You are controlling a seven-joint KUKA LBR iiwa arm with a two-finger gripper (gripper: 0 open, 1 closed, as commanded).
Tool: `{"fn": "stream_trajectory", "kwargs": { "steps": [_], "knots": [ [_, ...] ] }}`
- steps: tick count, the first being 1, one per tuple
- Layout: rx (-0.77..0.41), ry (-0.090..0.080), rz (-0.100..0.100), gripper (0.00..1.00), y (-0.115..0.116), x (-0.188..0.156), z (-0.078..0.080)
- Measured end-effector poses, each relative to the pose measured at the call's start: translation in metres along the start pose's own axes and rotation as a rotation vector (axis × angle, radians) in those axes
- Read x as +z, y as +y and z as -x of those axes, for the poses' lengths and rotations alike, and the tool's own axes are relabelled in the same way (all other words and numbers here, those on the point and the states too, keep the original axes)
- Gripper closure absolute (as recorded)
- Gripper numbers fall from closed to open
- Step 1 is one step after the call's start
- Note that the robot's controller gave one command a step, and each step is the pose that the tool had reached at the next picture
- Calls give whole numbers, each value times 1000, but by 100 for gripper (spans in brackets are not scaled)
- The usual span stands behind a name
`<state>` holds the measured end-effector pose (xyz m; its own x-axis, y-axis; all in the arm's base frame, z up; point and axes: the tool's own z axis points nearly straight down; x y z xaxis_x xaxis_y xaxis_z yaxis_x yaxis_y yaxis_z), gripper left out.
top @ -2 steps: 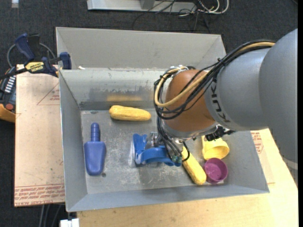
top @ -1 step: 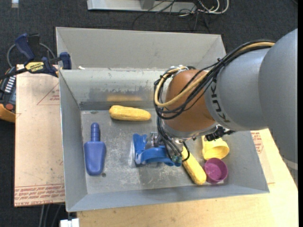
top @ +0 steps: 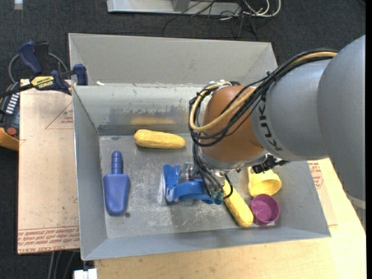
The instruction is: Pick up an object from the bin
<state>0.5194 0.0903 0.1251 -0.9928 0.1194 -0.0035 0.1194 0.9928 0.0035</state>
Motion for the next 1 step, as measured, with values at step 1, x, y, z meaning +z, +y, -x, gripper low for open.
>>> {"fn": "stream_trajectory", "kwargs": {
  "steps": [1],
  "knots": [
    [0,0,0,100,0,0,0]
  ]
}}
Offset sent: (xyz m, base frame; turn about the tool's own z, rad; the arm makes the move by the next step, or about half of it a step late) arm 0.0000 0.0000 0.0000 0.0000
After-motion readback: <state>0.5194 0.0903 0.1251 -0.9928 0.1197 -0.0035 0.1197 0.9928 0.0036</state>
